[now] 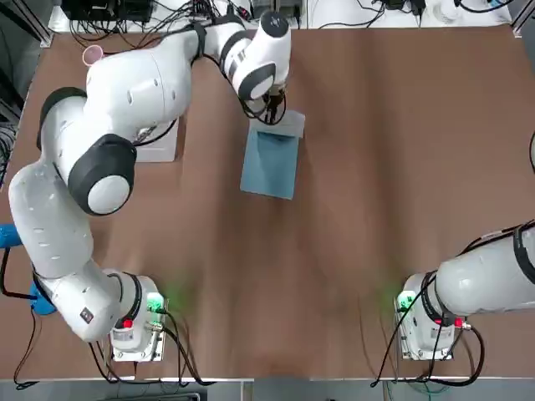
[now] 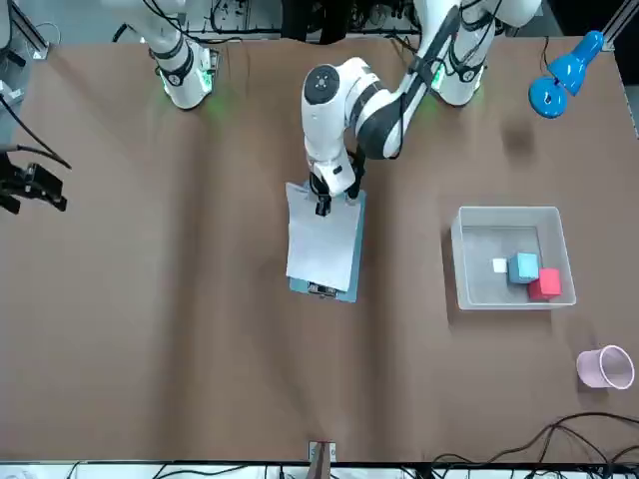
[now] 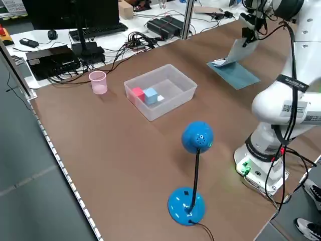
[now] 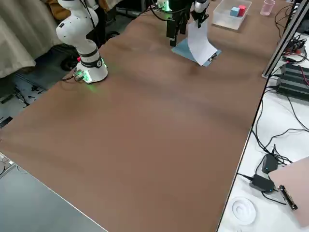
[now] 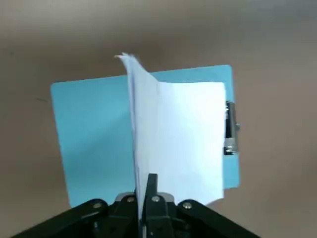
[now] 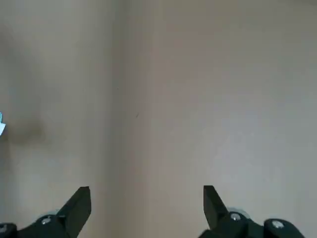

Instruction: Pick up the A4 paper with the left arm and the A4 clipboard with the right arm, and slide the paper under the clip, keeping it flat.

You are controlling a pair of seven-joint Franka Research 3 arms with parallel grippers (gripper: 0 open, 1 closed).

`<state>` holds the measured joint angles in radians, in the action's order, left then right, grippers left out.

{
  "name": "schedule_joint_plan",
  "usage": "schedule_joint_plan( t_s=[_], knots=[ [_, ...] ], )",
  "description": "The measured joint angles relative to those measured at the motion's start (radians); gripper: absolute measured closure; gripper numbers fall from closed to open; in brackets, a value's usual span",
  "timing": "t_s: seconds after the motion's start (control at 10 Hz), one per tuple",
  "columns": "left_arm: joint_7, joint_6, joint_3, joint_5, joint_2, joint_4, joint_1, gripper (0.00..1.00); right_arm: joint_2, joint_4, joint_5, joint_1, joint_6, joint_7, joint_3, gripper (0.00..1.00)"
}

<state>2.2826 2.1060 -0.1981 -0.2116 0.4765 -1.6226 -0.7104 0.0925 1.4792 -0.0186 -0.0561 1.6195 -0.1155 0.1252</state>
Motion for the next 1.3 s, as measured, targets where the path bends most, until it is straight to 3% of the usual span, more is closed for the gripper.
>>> schedule_joint_plan(
  t_s=[0.6, 1.3],
  knots=[
    [-0.01, -0.118, -0.003, 0.005, 0.0, -0.028, -0.024, 0.99, 0.0, -0.001, 0.001, 0.036, 0.024, 0.001, -0.001, 0.0],
    [0.005, -0.096, 0.018, 0.089, -0.002, -0.017, 0.027, 0.99, 0.0, 0.001, 0.001, 0.036, 0.017, 0.001, -0.005, 0.0]
  ],
)
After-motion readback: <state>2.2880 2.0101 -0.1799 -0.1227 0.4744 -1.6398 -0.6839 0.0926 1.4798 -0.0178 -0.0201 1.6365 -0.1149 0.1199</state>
